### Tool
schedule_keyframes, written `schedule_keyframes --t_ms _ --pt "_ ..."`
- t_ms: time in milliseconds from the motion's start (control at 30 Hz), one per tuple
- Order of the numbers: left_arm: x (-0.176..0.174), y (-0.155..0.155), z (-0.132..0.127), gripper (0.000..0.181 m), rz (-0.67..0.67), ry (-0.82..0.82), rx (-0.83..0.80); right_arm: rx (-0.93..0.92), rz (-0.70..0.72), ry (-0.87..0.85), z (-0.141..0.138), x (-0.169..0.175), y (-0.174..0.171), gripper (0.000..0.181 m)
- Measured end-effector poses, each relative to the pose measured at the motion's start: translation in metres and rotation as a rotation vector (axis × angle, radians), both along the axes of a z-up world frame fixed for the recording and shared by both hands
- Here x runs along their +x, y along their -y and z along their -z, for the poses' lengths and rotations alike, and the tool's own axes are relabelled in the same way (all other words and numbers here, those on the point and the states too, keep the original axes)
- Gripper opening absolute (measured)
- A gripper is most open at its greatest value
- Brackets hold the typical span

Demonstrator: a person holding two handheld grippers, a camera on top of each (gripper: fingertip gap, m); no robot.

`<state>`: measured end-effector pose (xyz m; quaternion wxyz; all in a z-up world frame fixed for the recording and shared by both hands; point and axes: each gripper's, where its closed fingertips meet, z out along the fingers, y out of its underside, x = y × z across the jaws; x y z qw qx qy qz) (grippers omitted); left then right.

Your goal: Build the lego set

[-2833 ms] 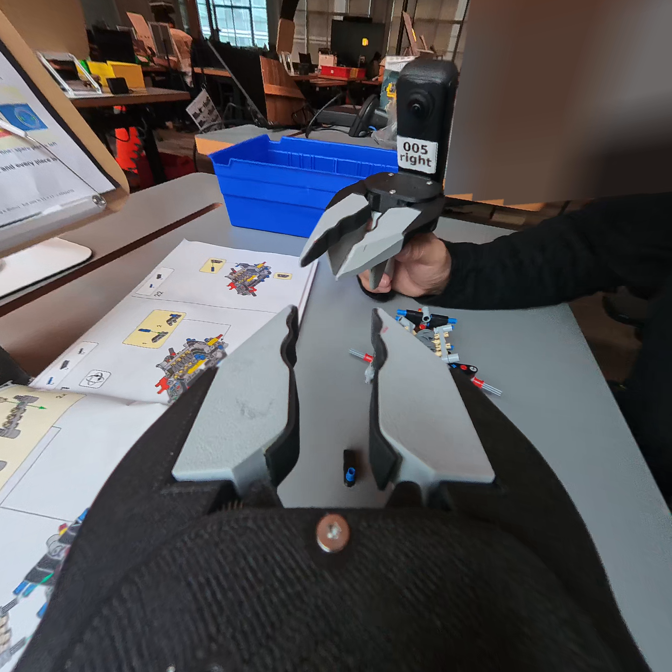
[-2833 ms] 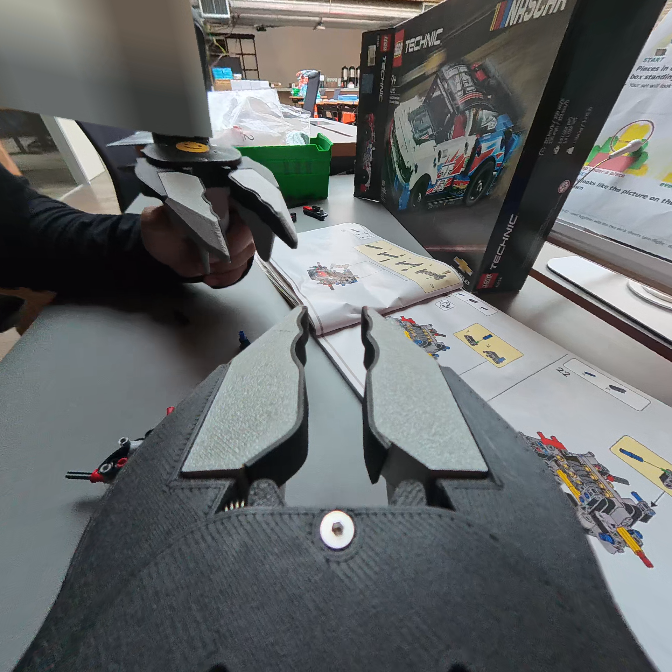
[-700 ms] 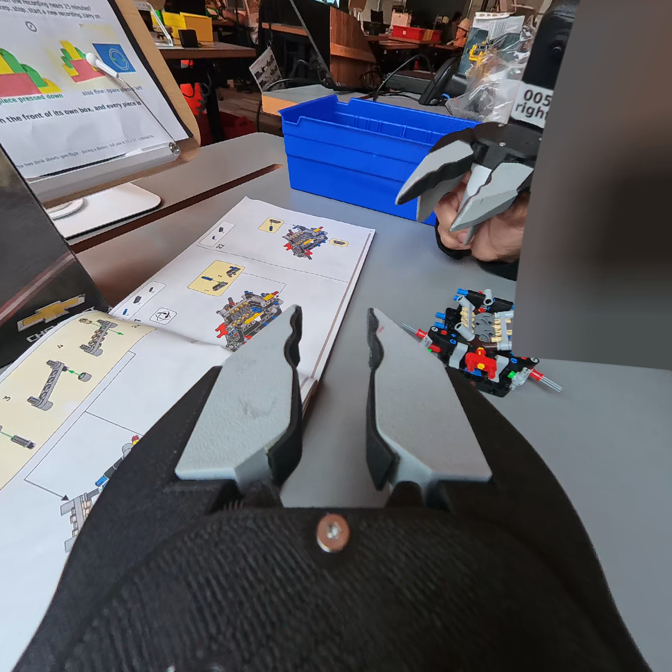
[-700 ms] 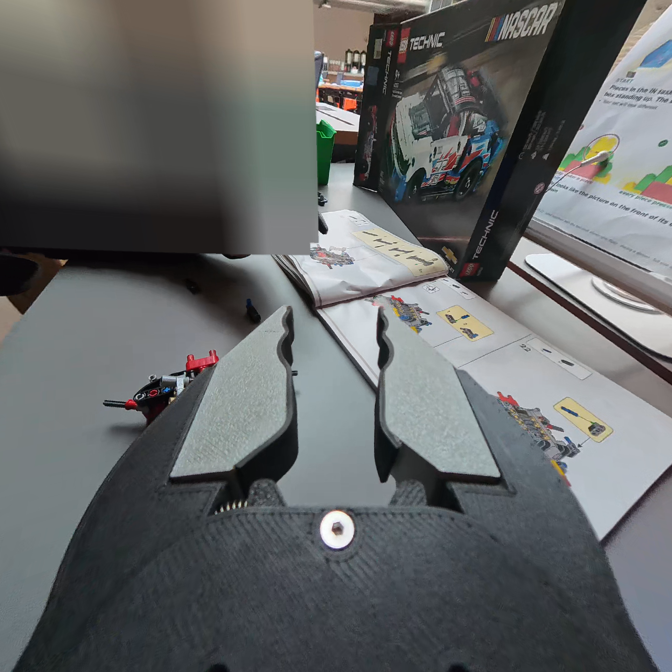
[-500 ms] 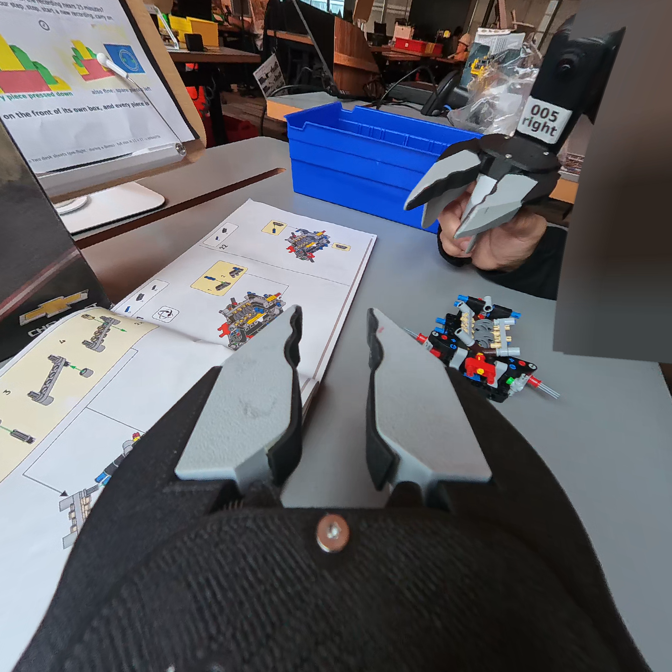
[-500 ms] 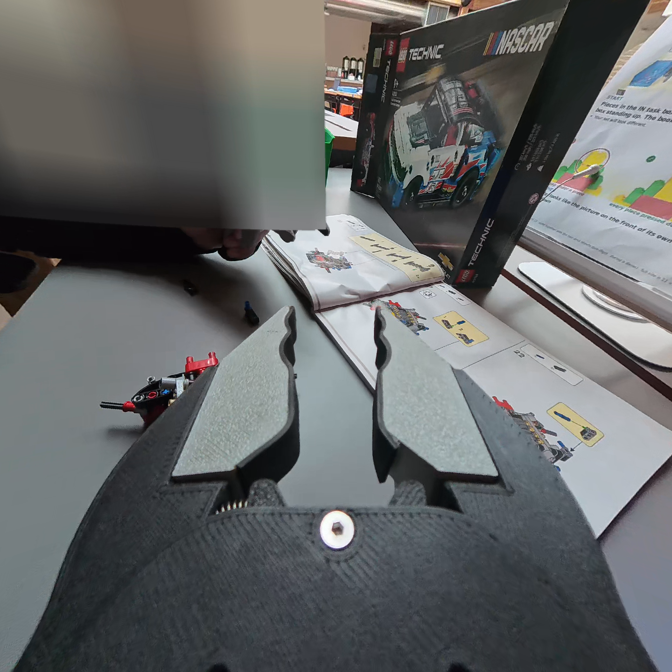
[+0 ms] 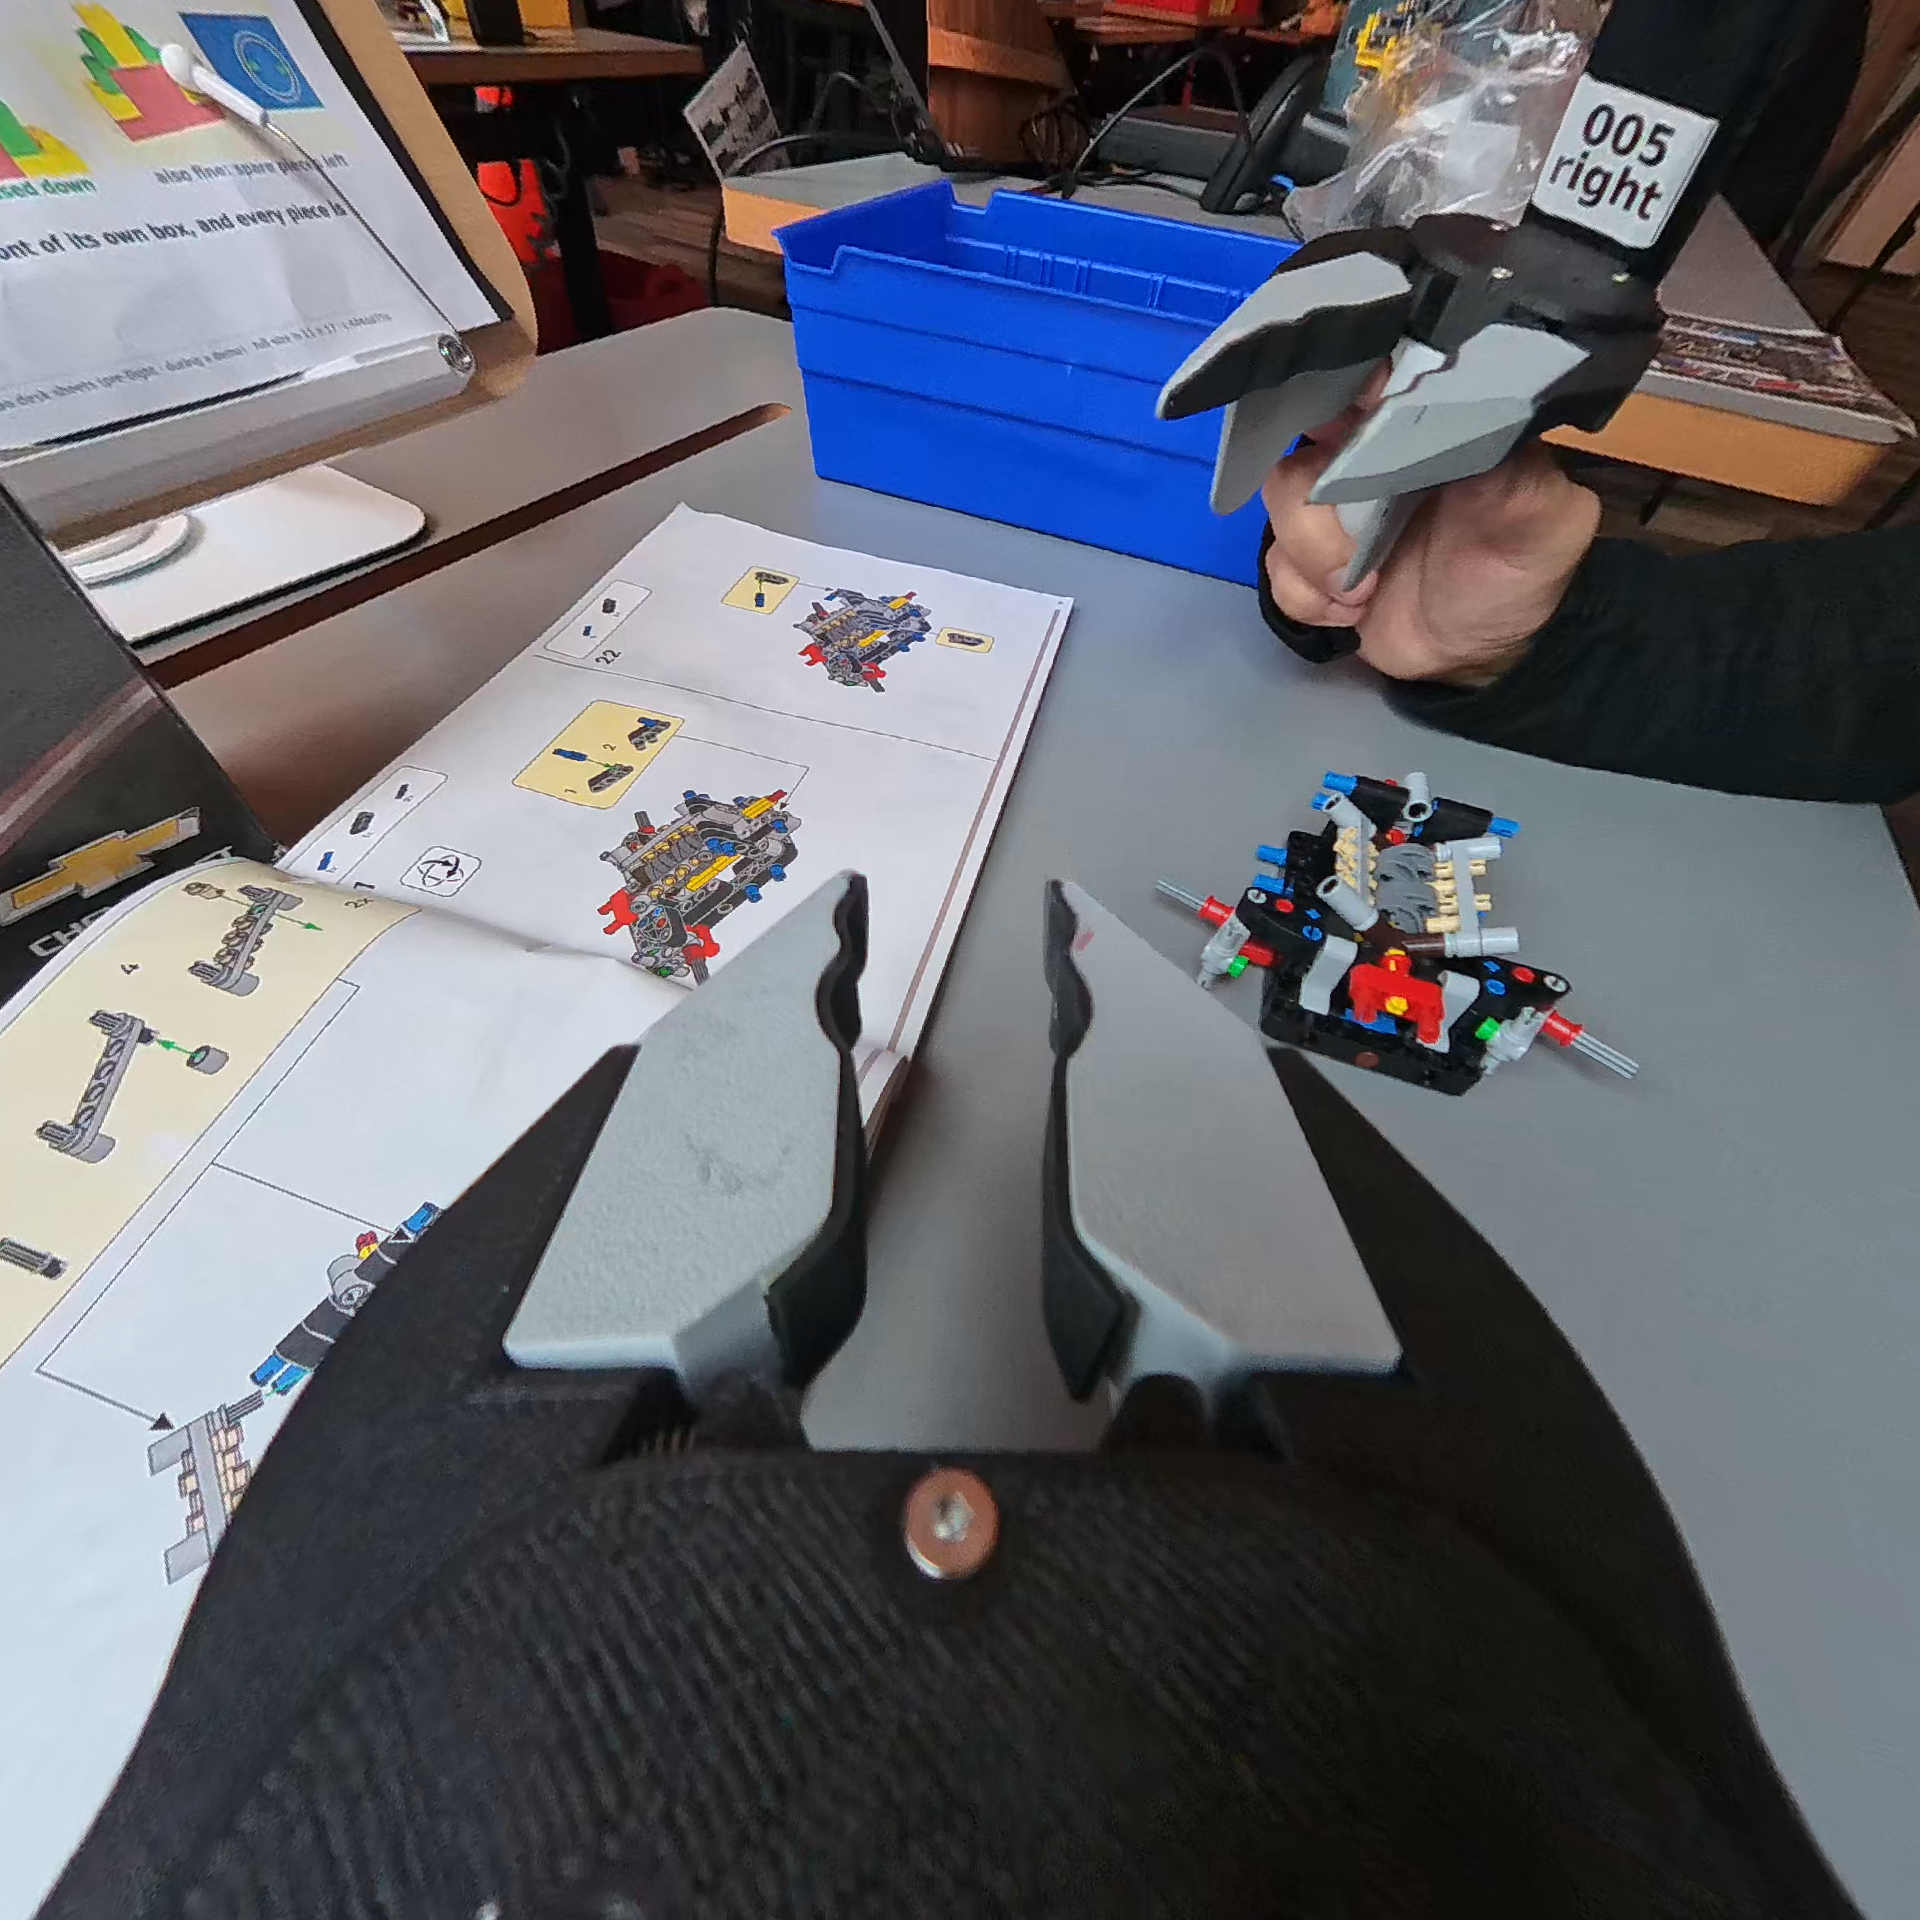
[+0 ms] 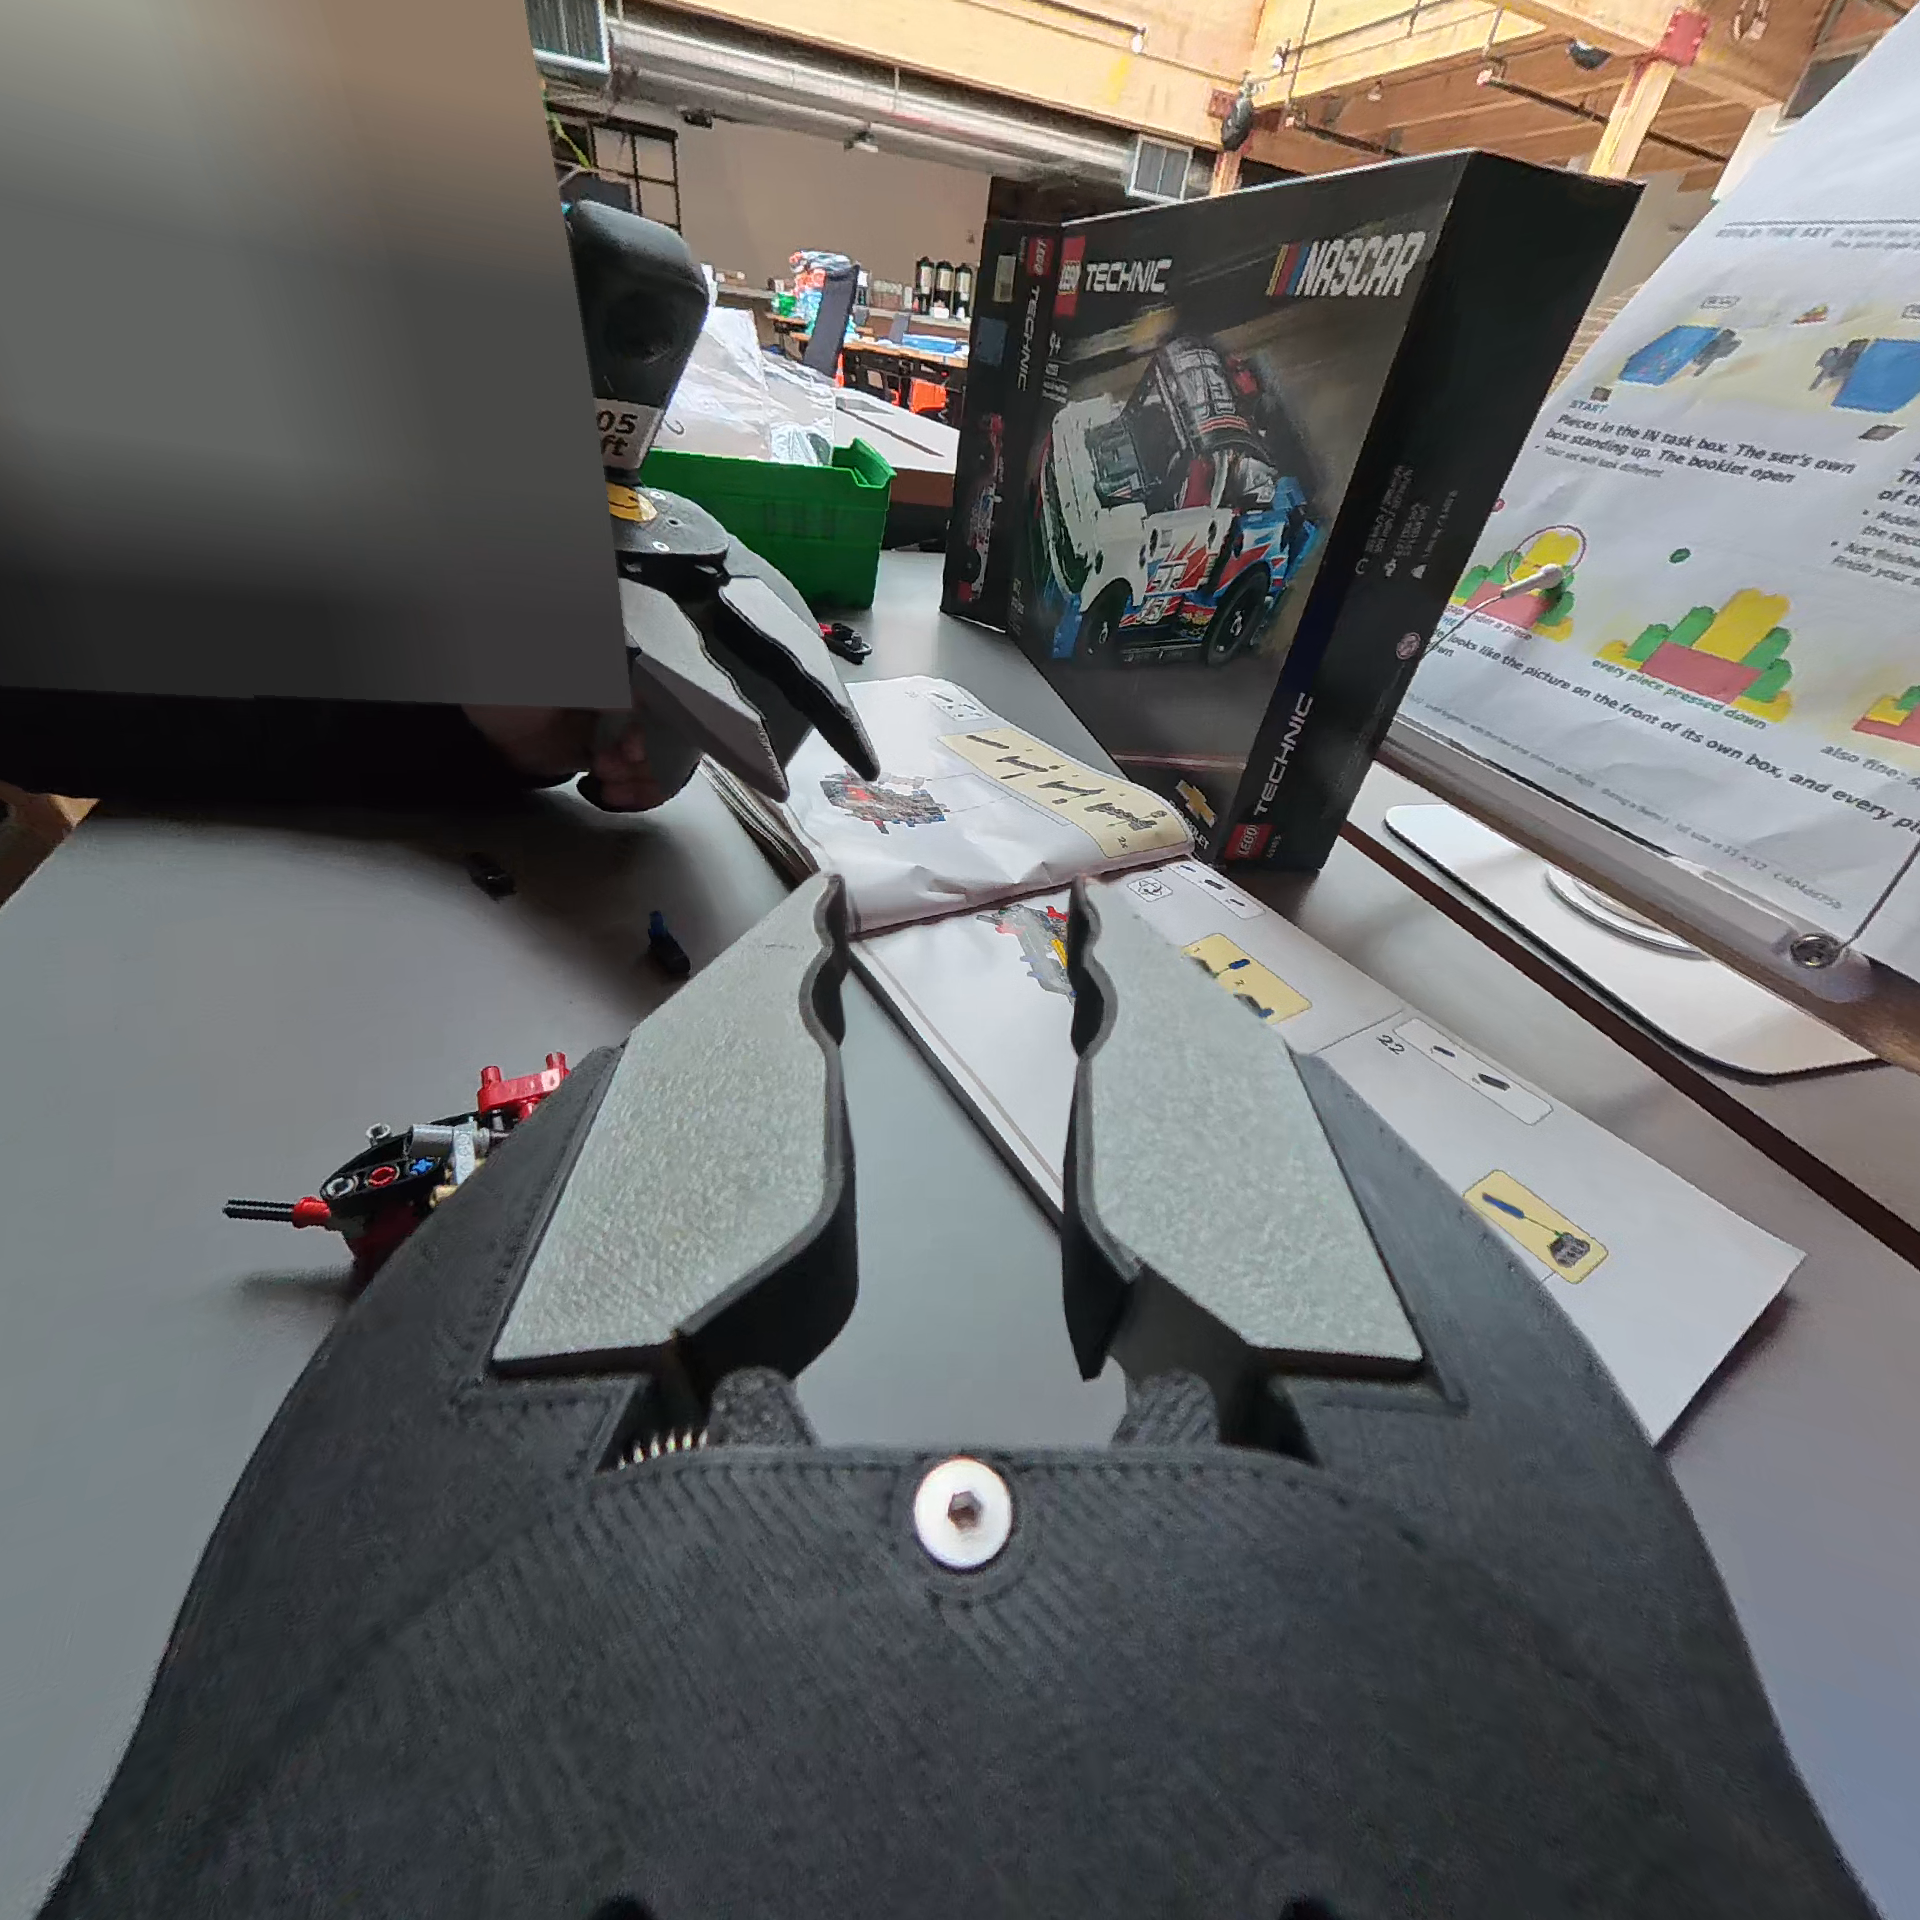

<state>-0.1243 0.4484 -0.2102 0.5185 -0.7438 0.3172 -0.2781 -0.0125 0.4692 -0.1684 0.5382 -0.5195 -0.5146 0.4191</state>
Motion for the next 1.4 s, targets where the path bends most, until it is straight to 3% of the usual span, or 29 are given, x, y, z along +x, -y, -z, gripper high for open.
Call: schedule_keyframes --t_ms 167,333,567,1400 --pt "0.002 0.001 0.001 0.030 0.004 0.000 -0.002 -0.024 -0.015 0.055 0.011 -0.002 -0.003 0.037" --pt "-0.001 0.000 -0.003 0.027 -0.012 -0.003 0.022 0.003 -0.133 0.178 0.035 -0.008 0.014 0.000" --pt "-0.006 -0.006 0.001 0.000 -0.048 0.001 -0.005 0.028 -0.107 0.239 0.047 -0.013 0.010 0.000" --pt "0.000 -0.004 0.012 0.002 -0.031 -0.097 0.017 0.005 -0.121 0.226 0.046 -0.014 0.011 0.000"
